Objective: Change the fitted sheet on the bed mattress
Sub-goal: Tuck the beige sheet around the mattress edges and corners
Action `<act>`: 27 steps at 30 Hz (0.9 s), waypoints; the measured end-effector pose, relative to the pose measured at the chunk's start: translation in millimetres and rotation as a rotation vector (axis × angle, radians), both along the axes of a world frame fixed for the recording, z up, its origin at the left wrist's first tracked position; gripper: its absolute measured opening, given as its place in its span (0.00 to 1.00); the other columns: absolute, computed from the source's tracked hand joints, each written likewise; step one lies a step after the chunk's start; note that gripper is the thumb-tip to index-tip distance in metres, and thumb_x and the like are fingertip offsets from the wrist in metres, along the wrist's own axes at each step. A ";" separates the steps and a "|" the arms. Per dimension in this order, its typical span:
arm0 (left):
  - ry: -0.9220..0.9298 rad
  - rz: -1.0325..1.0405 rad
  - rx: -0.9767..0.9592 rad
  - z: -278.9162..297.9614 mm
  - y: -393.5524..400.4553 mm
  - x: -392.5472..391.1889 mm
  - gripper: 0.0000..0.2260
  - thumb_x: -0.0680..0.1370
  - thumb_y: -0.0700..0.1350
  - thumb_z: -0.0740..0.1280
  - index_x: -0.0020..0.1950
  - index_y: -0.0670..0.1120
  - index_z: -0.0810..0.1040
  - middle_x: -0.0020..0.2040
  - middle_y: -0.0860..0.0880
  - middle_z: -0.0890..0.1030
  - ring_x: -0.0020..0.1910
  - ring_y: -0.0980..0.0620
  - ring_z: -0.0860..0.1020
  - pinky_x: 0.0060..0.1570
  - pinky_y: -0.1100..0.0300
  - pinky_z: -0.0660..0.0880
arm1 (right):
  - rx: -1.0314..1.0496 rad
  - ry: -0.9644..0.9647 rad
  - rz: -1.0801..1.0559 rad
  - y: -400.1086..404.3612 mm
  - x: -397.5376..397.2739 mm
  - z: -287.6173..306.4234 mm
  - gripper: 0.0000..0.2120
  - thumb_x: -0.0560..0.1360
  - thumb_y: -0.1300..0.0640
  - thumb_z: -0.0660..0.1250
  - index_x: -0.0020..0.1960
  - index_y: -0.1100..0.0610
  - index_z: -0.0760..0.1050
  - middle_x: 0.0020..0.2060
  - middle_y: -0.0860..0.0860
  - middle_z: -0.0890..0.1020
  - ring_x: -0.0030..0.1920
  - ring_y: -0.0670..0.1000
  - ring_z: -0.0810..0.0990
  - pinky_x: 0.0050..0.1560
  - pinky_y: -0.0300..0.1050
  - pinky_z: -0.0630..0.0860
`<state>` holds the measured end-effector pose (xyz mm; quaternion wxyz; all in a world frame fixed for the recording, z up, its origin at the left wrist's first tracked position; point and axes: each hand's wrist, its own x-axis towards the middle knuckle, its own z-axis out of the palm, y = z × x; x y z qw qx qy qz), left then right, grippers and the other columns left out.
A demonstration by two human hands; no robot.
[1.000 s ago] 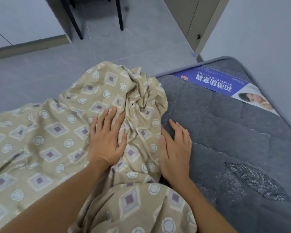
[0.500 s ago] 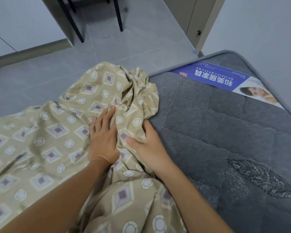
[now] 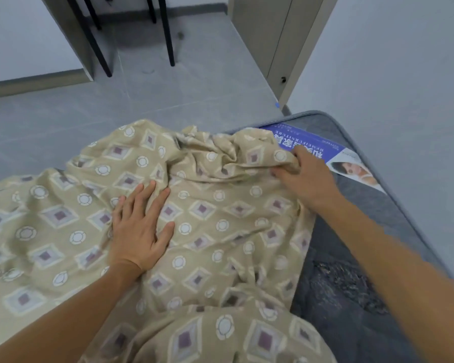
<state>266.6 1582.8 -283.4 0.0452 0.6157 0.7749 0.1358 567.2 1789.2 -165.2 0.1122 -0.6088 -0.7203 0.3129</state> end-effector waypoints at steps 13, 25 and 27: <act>0.009 0.005 -0.037 -2.1 2.9 0.1 0.32 0.81 0.62 0.54 0.85 0.56 0.58 0.85 0.49 0.57 0.85 0.46 0.53 0.81 0.39 0.50 | -0.132 -0.079 -0.250 115.7 19.5 1.8 0.50 0.64 0.31 0.75 0.80 0.47 0.60 0.72 0.54 0.70 0.68 0.61 0.75 0.67 0.61 0.76; 0.018 0.016 -0.064 -1.0 5.0 -0.3 0.32 0.80 0.62 0.55 0.85 0.55 0.60 0.85 0.49 0.58 0.84 0.45 0.53 0.81 0.39 0.50 | 0.487 -0.407 0.010 151.6 20.1 17.7 0.09 0.81 0.55 0.64 0.58 0.58 0.72 0.46 0.61 0.78 0.46 0.66 0.78 0.42 0.54 0.71; 0.030 0.024 -0.072 -0.4 4.2 0.8 0.33 0.80 0.62 0.55 0.84 0.55 0.60 0.85 0.48 0.58 0.85 0.45 0.53 0.81 0.40 0.49 | 0.510 -0.396 -0.056 137.4 12.2 10.0 0.20 0.78 0.54 0.66 0.68 0.57 0.70 0.57 0.61 0.76 0.56 0.65 0.76 0.49 0.58 0.74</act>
